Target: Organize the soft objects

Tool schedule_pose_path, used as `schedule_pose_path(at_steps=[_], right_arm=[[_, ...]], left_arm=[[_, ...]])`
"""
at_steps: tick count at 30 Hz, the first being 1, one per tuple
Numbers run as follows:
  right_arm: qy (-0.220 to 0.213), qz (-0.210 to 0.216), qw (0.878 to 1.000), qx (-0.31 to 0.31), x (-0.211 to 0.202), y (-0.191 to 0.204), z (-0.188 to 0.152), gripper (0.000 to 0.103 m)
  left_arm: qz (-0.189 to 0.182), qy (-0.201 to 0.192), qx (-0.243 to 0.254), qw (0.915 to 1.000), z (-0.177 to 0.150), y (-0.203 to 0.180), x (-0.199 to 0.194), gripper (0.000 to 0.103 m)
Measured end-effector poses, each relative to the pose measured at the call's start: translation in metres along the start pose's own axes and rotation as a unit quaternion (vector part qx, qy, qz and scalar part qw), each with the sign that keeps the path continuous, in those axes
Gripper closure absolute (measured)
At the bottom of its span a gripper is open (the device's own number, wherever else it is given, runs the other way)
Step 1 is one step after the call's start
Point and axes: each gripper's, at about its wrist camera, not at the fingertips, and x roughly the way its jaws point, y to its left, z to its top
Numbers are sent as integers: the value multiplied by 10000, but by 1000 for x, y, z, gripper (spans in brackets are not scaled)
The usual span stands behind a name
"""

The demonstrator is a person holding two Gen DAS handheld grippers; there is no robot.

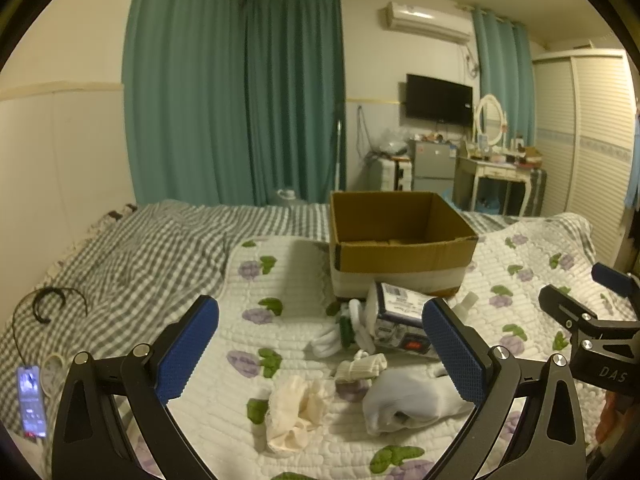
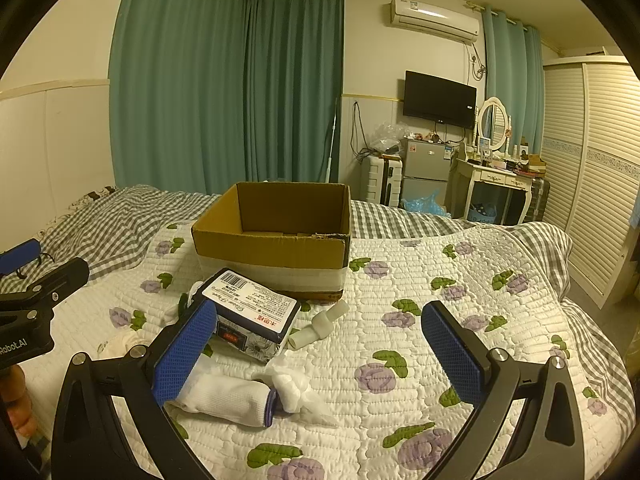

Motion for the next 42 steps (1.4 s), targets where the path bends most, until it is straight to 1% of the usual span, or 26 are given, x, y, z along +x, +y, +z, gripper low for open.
schedule_pose_path(at_steps=[42], right_arm=[[62,32,10000,-44,3,1,-3,0]], left_arm=[[6,10,11,10000,-1,-2,0,0]])
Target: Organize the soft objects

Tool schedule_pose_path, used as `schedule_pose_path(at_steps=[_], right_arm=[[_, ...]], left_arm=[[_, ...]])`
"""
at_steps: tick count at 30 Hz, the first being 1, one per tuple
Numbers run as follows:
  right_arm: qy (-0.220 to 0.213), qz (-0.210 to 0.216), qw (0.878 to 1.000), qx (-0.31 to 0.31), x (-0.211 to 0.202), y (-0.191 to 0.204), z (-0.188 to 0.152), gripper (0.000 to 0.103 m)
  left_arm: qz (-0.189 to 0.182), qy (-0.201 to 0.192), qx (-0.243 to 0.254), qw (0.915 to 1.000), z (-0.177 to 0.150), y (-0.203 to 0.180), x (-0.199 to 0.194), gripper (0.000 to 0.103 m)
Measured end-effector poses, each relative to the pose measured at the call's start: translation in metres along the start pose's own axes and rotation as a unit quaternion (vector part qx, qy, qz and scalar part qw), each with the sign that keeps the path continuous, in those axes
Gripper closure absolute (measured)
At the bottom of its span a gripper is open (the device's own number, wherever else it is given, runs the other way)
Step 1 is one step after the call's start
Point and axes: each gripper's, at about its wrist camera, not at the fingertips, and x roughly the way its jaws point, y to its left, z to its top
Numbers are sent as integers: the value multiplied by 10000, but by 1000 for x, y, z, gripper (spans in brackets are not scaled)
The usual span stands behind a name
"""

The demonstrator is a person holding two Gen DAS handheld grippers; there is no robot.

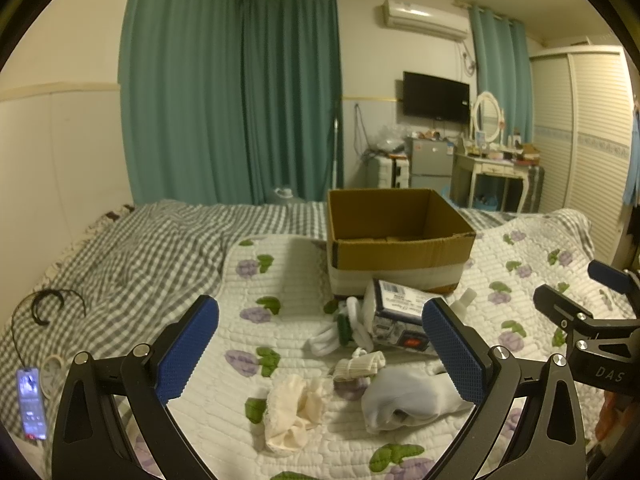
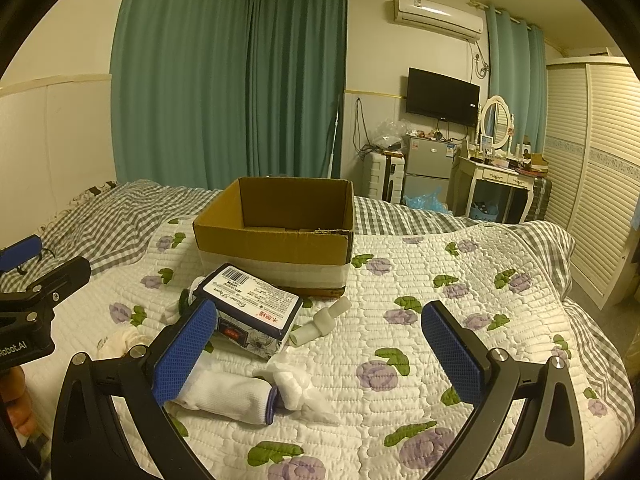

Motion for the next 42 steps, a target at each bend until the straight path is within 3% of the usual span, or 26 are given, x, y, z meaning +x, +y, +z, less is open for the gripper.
schedule_pose_path(at_steps=[11,17,24,30,34,37,41,42], right_arm=[[-5,19,10000,4,-3,2,2,0],[-119,76,9999,-53,-23,6,12,0],[-123,228,9995,-191,-37,17,16,0],[524,602,9955,-506,-1,55,-10,0],[1269,1135,9827,-726,41,84,-40,0],[1644,1292,9741,-864,67,96,-56,1],[1900,1353,9690,-810,89,98,-65,5],[1938,1299,9689,-829,94,98,-66,13]], left_arm=[[-46,31,43,10000,1,-3,0,0],[-60,-134,164,9998,13,-3,-19,0],[70,-44,120,9999,16,24,-32,0],[74,651,21,9979,-15,39,-1,0],[97,1113,46,9937,-38,43,24,0],[96,1305,11,9914,-48,48,34,0],[52,1527,-24,9883,-52,50,45,0],[36,1581,-19,9874,-53,49,48,1]])
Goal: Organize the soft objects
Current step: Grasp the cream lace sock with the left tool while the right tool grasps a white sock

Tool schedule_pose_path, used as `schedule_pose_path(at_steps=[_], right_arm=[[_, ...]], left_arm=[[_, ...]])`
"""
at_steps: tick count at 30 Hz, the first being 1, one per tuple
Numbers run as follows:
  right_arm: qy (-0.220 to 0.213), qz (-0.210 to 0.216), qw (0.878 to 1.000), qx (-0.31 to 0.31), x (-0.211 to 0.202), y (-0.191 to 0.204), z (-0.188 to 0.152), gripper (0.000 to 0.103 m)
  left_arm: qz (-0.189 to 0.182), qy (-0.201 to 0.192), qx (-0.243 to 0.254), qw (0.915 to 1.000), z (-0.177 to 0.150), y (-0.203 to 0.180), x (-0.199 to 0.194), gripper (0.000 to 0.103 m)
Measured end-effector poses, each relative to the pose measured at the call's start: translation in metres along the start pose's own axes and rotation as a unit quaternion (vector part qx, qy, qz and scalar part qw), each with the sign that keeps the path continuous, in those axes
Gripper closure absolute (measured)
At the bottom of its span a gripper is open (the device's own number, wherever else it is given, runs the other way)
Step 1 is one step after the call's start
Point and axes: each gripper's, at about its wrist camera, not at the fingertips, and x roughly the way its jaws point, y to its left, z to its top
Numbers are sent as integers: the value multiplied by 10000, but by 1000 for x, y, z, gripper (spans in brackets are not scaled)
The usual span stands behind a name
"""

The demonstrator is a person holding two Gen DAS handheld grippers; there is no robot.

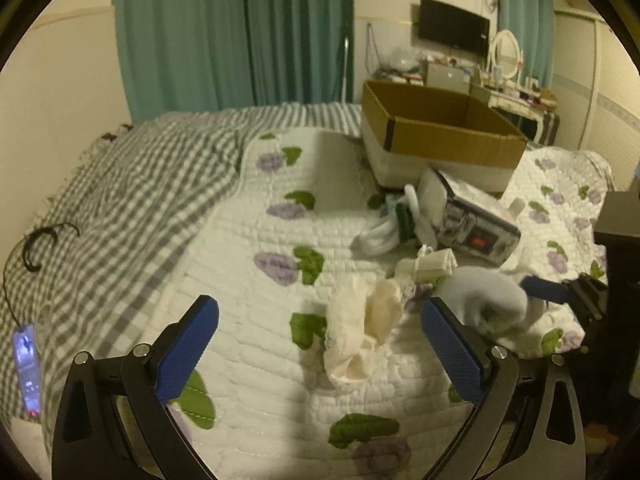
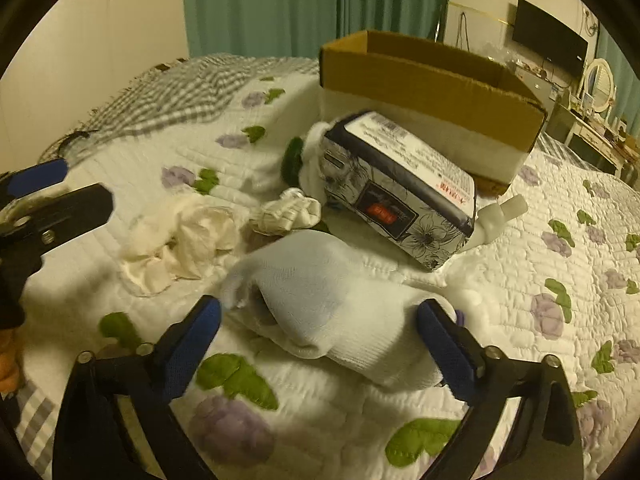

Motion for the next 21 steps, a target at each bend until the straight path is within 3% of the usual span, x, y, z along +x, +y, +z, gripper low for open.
schedule_pose_path(at_steps=[1,2,3,4,6,10,13,15,18,20,21], right_arm=[[15,-102,9999,5,3,-2,0,26],[-15,-128,9999,43,1,-5,1,31],[-92,-132,9998,102,-3,-8,2,48],[-233,-164,9995,152,-11,-13,3,57],[-378,-216,9989,167,-22,-17,7,65],[-528,-482,9974,15,-30,-22,13,70],[-464,-395,9981,83,-28,-28,15,72],[-456,-352,9983,118,-28,-32,16,72],[-496,-339,9980,186,-29,-36,17,73],[-502,-334,9979,250,-29,-38,16,73],[-481,-306,9980,278,-28,-39,17,73]], left_arm=[[-23,55,22,10000,0,-2,3,1],[-24,99,63,9999,0,-4,5,1],[-3,116,95,9999,0,-7,7,1],[30,137,128,9998,-1,-10,8,1],[-107,114,140,9998,-1,-13,7,1],[-251,262,196,9991,0,-23,21,2],[-124,641,240,9976,-2,-30,44,20],[10,933,19,9956,-6,-27,61,21],[-48,1056,-53,9944,-9,-25,73,32],[-39,1055,72,9944,-10,-31,76,53],[-77,1112,132,9937,-11,-33,79,58]])
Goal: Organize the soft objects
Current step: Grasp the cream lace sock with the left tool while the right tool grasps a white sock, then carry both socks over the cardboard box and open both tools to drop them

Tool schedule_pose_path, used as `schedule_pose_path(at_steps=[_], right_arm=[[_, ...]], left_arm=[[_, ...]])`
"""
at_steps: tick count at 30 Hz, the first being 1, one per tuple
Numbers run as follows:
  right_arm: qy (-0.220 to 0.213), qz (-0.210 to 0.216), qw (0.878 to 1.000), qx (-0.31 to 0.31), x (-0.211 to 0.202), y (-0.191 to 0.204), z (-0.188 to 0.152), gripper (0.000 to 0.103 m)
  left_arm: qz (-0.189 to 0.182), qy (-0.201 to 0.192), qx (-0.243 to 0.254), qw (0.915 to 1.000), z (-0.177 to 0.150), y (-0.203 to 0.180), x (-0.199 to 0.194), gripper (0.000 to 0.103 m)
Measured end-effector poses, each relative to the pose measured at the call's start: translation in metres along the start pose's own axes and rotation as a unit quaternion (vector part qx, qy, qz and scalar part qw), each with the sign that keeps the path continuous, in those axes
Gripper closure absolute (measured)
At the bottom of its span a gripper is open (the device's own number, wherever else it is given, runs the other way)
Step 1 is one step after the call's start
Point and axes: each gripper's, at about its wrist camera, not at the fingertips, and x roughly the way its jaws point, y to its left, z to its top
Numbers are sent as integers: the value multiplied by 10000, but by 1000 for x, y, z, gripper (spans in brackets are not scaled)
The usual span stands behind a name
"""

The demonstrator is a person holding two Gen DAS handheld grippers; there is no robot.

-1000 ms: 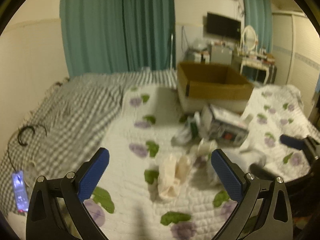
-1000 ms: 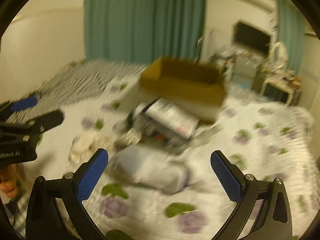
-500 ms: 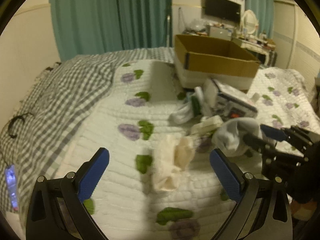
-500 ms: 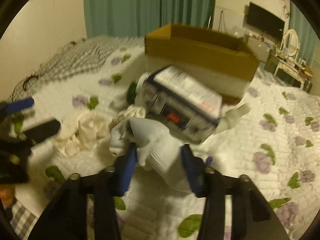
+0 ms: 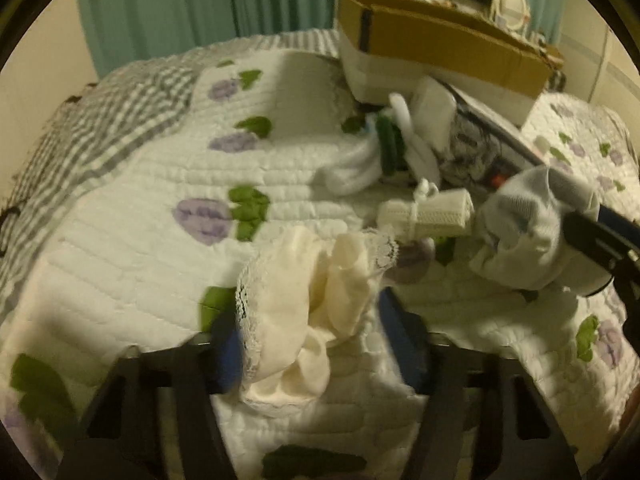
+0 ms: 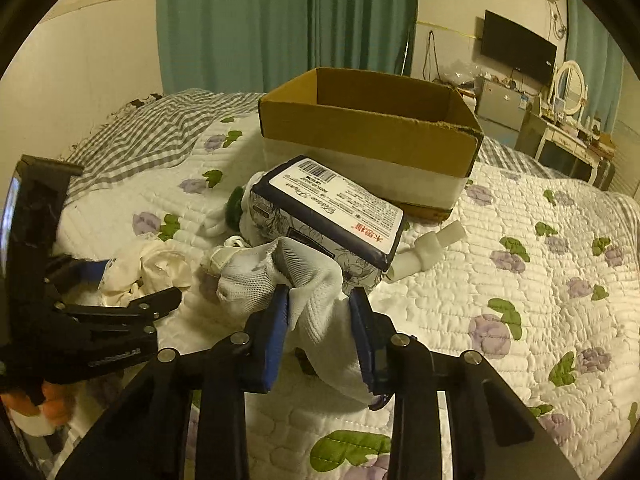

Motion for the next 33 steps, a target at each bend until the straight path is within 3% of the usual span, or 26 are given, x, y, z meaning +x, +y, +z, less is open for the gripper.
schedule_pose_path(at_steps=[2,5,15,18,19,22,26,29,30,31,33], right_arm=[[-14,2,10000,9,-1,0,-1,73],[-77,-24,10000,0,-6,0,-2,74],[-613,28,9979,218,-61,-8,6,78],[-852,-9,9962,163,-79,-10,18,79],[-974,-9,9952,124,-87,-11,26,84],[-1236,-64,9923,40,-101,-18,48,87],[-1230,138,9923,-36,-98,-31,68,89],[-1073,399,9934,-66,-86,-37,57,87],[-928,537,9942,13,-78,-40,48,73],[-736,693,9948,133,-67,-43,39,45],[-457,801,9952,319,-48,-46,25,18]], left_arm=[[-68,85,50,9999,-1,-2,4,69],[-199,12,16,9998,-1,0,-3,78],[-433,-644,6,9970,1,-1,-71,78],[-503,-839,94,9952,15,-7,-87,78],[-502,-943,161,9941,24,-10,-94,78],[-546,-1212,259,9908,48,-17,-110,78],[-521,-1487,383,9868,78,-28,-118,78],[-438,-1518,436,9865,81,-30,-110,78],[-431,-1459,408,9875,78,-29,-102,78],[-428,-1391,367,9887,74,-28,-97,78],[-382,-1199,294,9916,62,-25,-81,78]])
